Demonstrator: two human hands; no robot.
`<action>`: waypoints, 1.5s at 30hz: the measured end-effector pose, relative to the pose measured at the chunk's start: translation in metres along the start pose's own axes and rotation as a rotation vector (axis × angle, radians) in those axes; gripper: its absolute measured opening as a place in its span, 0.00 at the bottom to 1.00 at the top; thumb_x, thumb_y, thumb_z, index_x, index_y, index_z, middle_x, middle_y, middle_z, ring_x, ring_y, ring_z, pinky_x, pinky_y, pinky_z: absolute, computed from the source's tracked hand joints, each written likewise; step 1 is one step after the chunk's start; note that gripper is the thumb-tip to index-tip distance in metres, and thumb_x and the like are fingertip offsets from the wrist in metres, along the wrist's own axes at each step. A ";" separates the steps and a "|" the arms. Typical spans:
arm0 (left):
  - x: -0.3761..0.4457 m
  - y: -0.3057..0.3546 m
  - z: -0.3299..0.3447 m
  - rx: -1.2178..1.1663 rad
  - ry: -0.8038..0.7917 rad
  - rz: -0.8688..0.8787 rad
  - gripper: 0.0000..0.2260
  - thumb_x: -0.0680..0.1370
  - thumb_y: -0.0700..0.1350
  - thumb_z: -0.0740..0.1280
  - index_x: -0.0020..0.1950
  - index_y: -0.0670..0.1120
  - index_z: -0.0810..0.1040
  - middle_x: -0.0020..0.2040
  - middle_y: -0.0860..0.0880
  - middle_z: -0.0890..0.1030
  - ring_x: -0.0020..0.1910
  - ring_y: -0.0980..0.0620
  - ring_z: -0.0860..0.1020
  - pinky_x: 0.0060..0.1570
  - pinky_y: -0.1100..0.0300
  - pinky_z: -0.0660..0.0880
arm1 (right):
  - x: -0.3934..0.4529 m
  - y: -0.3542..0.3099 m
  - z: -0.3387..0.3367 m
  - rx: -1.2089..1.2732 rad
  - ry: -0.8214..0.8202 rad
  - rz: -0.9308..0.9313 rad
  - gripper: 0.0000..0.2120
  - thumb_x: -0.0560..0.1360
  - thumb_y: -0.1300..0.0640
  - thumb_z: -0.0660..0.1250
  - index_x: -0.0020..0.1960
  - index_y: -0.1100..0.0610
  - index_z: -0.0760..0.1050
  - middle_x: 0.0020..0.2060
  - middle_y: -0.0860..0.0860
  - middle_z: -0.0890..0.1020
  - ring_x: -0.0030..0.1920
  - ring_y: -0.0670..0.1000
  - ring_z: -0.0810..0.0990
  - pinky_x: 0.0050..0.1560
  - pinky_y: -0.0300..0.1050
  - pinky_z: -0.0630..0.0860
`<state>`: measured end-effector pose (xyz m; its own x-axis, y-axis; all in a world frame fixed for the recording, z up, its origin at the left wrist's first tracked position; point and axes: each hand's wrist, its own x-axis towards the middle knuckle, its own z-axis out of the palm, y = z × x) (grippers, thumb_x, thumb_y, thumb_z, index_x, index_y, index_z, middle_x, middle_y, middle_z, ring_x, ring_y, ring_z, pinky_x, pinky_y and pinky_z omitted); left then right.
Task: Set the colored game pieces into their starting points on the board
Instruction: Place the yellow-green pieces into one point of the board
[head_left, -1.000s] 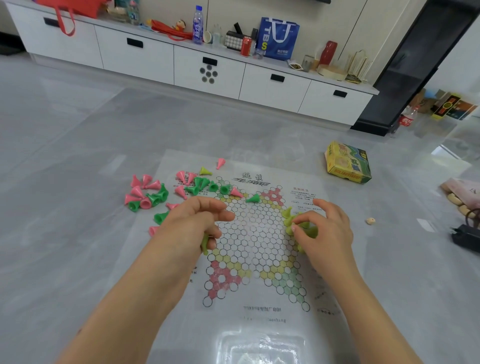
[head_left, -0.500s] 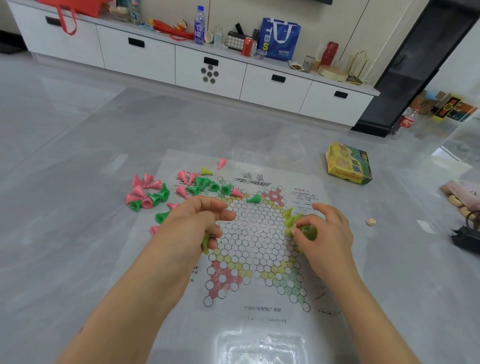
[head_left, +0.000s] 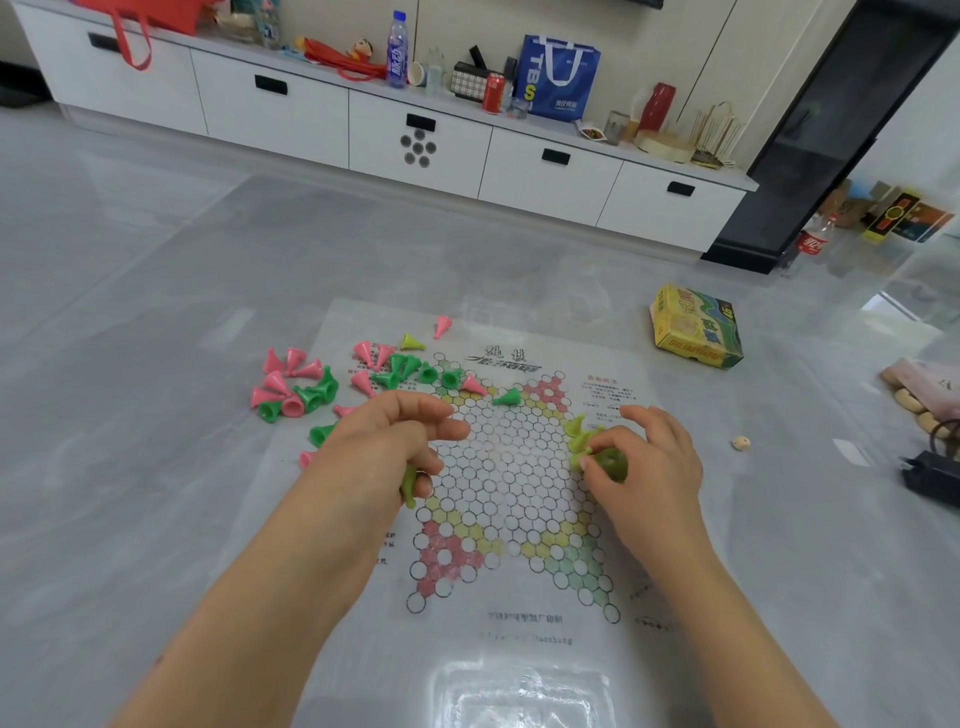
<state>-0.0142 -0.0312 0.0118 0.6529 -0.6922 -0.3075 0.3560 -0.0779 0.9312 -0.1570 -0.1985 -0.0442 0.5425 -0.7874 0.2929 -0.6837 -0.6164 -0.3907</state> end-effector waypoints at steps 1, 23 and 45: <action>0.000 0.000 0.000 -0.003 0.000 0.000 0.15 0.70 0.25 0.55 0.43 0.42 0.75 0.42 0.45 0.82 0.30 0.52 0.68 0.31 0.60 0.65 | 0.000 0.001 0.000 -0.003 0.003 -0.001 0.03 0.71 0.56 0.70 0.44 0.53 0.80 0.64 0.51 0.72 0.70 0.53 0.59 0.67 0.50 0.54; 0.002 -0.001 -0.001 -0.010 0.003 0.012 0.15 0.70 0.26 0.55 0.44 0.42 0.76 0.42 0.44 0.82 0.31 0.52 0.68 0.31 0.60 0.66 | 0.000 0.000 -0.001 -0.006 0.050 -0.022 0.02 0.69 0.57 0.72 0.42 0.53 0.80 0.61 0.52 0.75 0.68 0.57 0.65 0.66 0.55 0.57; -0.003 -0.009 0.013 -0.589 -0.102 -0.391 0.16 0.80 0.47 0.53 0.57 0.37 0.73 0.36 0.41 0.74 0.32 0.47 0.74 0.33 0.55 0.70 | -0.018 -0.065 -0.017 0.305 -0.414 -0.676 0.16 0.70 0.49 0.63 0.56 0.47 0.78 0.51 0.41 0.81 0.52 0.40 0.74 0.57 0.32 0.67</action>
<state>-0.0282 -0.0375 0.0071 0.3479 -0.7589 -0.5505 0.8720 0.0462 0.4874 -0.1304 -0.1445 -0.0089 0.9626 -0.1466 0.2281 -0.0191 -0.8759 -0.4822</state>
